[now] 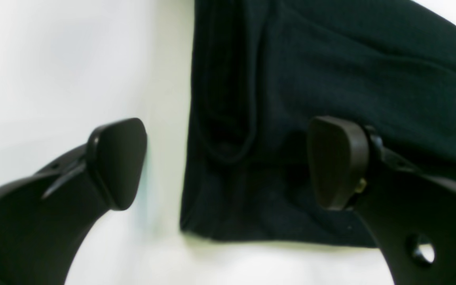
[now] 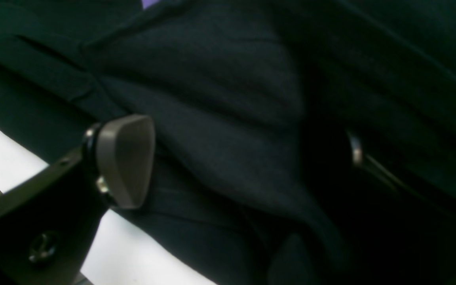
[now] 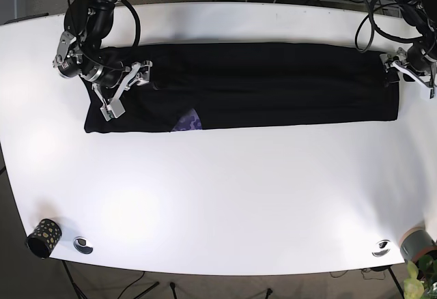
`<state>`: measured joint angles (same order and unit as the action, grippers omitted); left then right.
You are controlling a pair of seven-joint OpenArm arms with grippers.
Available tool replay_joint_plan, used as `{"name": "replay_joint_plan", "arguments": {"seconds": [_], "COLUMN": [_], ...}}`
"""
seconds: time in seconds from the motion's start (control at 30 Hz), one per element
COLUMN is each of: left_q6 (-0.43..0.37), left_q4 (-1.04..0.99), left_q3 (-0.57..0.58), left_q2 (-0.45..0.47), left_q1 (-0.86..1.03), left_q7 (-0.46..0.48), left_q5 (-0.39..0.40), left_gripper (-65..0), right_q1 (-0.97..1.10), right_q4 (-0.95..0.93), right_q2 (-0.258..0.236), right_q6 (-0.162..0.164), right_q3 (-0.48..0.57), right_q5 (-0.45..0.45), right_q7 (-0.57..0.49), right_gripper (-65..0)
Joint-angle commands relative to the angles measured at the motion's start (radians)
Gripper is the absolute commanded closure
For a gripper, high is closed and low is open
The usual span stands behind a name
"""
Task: Fold the T-shirt properly
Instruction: 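Move the left gripper inward along the strip and grasp its middle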
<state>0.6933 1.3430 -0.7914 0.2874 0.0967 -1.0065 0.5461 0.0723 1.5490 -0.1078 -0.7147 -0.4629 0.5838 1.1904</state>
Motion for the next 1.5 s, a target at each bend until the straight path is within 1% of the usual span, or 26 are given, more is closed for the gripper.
{"name": "replay_joint_plan", "arguments": {"seconds": [0.0,0.03,0.1,0.2,0.23,0.27,0.3,0.37,0.43,0.5,0.6,0.67,0.77,0.8,0.87,0.9,0.93,0.97,1.07,1.13,1.27,1.37,1.47], "left_q6": [0.005,0.005,0.005,0.005,0.005,0.005,0.005,0.005,0.005,0.005,0.005,0.005,0.005,0.005,-0.024,-0.033,-0.045,-0.048,-0.048,-0.048,-0.050,-0.051,-0.051], "left_q4": [0.014,0.014,0.013,0.011,0.013,0.014,0.016,0.019,0.063,0.171,0.343,0.436,0.544,0.570,0.586,0.588,0.585,0.585,0.583,0.583,0.582,0.565,0.540], "left_q3": [0.042,0.054,0.057,0.059,0.062,0.063,0.062,0.060,0.060,0.073,0.142,0.191,0.298,0.350,0.445,0.475,0.514,0.530,0.594,0.663,0.765,0.797,0.817], "left_q2": [0.014,0.014,0.013,0.011,0.011,0.011,0.011,0.011,0.011,0.009,-0.023,-0.026,-0.029,-0.029,-0.032,-0.037,-0.061,-0.087,-0.161,-0.188,-0.233,-0.273,-0.294], "left_q1": [-0.010,-0.012,-0.013,-0.015,-0.015,-0.015,-0.015,-0.015,-0.013,-0.004,0.038,0.051,0.056,0.056,0.053,0.051,0.047,0.042,0.025,0.011,0.001,0.001,-0.001], "left_q7": [0.001,0.002,0.005,0.005,0.005,0.005,0.005,0.005,0.005,0.002,0.004,0.001,-0.001,-0.001,-0.001,-0.001,0.002,0.002,0.001,0.002,0.005,0.005,0.005], "left_q5": [0.016,0.016,0.016,0.016,0.016,0.016,0.016,0.016,0.016,0.016,0.009,0.009,0.007,0.009,0.009,0.009,0.006,-0.007,-0.091,-0.146,-0.220,-0.268,-0.295], "left_gripper": [-60.3,-59.3,-52.5,-30.3,-24.4,-14.4,-6.9,0.0,-0.1,-1.2,-1.1,-1.2,-1.4,-1.4,-1.4,-1.4,-1.4,-1.4,-1.4,-1.4,-1.4,-1.7,-2.4], "right_q1": [0.004,0.004,0.004,0.004,0.005,0.005,0.005,0.005,0.005,0.005,0.008,0.010,0.011,0.013,0.013,0.013,0.013,0.013,0.013,0.011,0.011,0.008,0.008], "right_q4": [-0.005,-0.005,-0.005,-0.005,-0.005,-0.005,-0.005,-0.008,-0.008,-0.008,-0.008,-0.009,-0.009,-0.009,-0.009,-0.009,-0.009,-0.009,-0.009,-0.009,-0.009,-0.009,-0.009], "right_q2": [-0.003,-0.002,-0.002,-0.002,-0.002,0.000,0.000,0.001,0.001,0.001,0.001,0.001,0.001,0.001,0.001,0.001,0.001,0.001,0.001,0.000,0.001,0.001,0.001], "right_q6": [0.017,0.017,0.017,0.017,0.017,0.017,0.017,0.017,0.017,0.017,0.017,0.017,0.017,0.017,0.017,0.017,0.017,0.017,0.017,0.017,0.017,0.017,0.017], "right_q3": [0.000,0.000,0.000,0.000,0.000,0.000,0.000,0.000,0.000,0.000,-0.001,-0.001,-0.001,-0.001,-0.001,-0.001,-0.001,-0.001,-0.003,-0.003,-0.003,-0.003,-0.003], "right_q5": [-0.046,-0.046,-0.046,-0.046,-0.046,-0.046,-0.046,-0.046,-0.046,-0.046,-0.046,-0.046,-0.046,-0.046,-0.046,-0.046,-0.046,-0.046,-0.046,-0.046,-0.046,-0.046,-0.046], "right_q7": [0.053,0.053,0.053,0.053,0.053,0.053,0.053,0.053,0.053,0.053,0.053,0.053,0.053,0.053,0.053,0.053,0.053,0.053,0.053,0.053,0.053,0.053,0.053], "right_gripper": [-56.9,-56.9,-56.9,-56.9,-56.9,-56.9,-56.9,-56.9,-56.9,-56.9,-56.9,-56.9,-56.9,-56.9,-56.9,-56.9,-56.9,-56.9,-56.9,-56.9,-56.9,-56.9,-56.9]}}
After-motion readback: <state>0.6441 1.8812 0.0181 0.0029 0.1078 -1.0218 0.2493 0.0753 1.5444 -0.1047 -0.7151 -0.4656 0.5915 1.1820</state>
